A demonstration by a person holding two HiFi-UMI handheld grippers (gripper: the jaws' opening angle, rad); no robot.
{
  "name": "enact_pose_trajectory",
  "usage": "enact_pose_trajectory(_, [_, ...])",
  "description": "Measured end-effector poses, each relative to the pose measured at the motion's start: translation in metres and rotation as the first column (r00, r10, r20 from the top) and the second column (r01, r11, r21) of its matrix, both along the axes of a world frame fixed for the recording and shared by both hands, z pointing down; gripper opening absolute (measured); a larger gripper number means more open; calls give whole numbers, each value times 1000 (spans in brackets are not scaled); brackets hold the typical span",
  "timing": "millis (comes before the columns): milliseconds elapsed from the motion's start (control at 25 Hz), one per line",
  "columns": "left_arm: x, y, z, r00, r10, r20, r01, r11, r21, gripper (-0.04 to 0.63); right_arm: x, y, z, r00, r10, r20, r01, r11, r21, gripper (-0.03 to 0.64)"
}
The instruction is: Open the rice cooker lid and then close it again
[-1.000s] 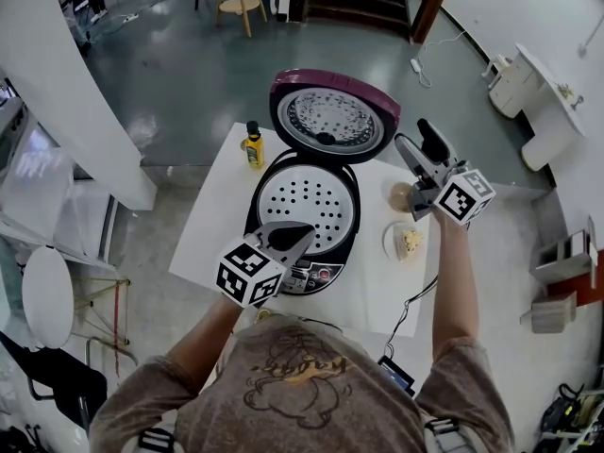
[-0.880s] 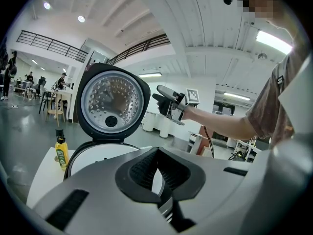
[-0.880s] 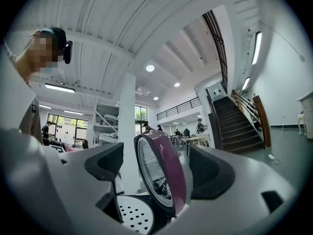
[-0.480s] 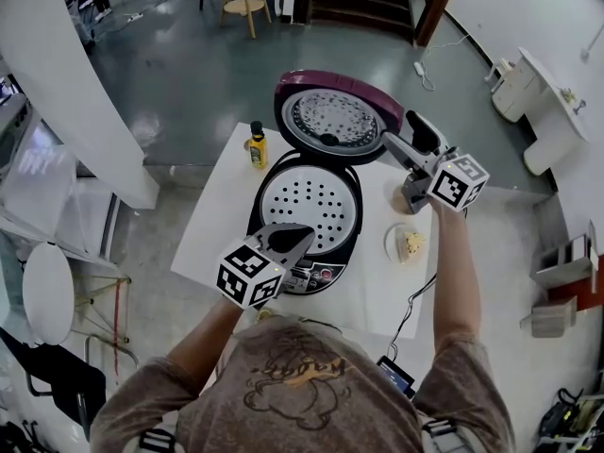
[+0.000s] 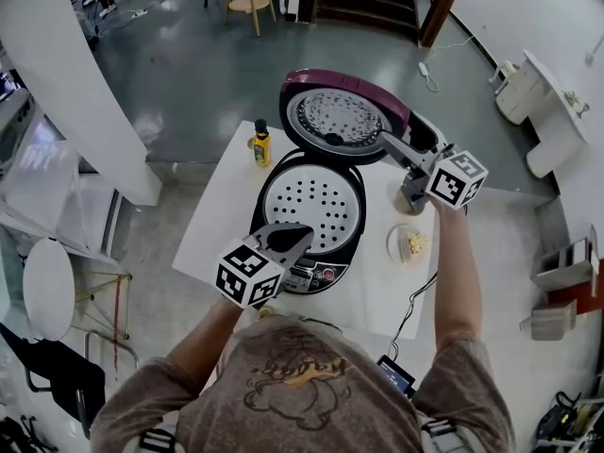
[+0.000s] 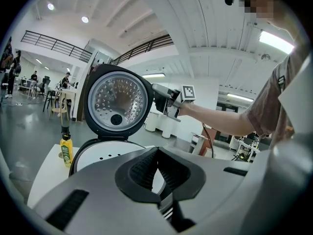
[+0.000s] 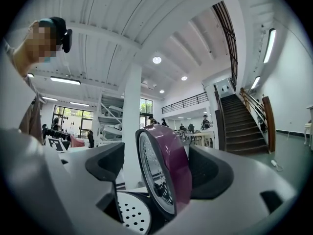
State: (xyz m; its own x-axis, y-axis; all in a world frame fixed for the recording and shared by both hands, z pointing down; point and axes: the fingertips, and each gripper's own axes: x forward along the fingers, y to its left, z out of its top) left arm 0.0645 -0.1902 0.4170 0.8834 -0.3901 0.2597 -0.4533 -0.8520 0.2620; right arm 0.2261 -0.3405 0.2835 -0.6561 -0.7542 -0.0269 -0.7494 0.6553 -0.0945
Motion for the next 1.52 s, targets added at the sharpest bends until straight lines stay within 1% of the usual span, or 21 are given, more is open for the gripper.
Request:
enact_pose_trajectory(240, [4,1,-1,1000,9,-7,-9,1000,-6,21,-4,3,2,997,-5,-80,5,1000,3,403])
enact_pose_trajectory(480, [6,0,-3,1000,13,-21,-13,1000,-4,21,-9,14,5,993,-16,-119,17,1000,13,402])
enact_pose_trajectory(680, [9,1,-1,1000,17,-24,-17,1000,-8,21,-16,33,9,994,-29,-104,32,999,25,402])
enact_pose_trajectory(1000, [8,3,1,1000,14,-21,-15,1000,-15,21,-29,66,16,990,-66,-123,70,997,31,402])
enact_pose_trajectory(1240, [6,10,4,1000,11,-21,-11,1000,-28,21,-36,94,24,994,-91,-58,92,996,22,394])
enact_pose_trajectory(1520, [0,17,6,1000,4,-27,-5,999,-41,21,-47,118,40,993,-106,-52,107,994,4,373])
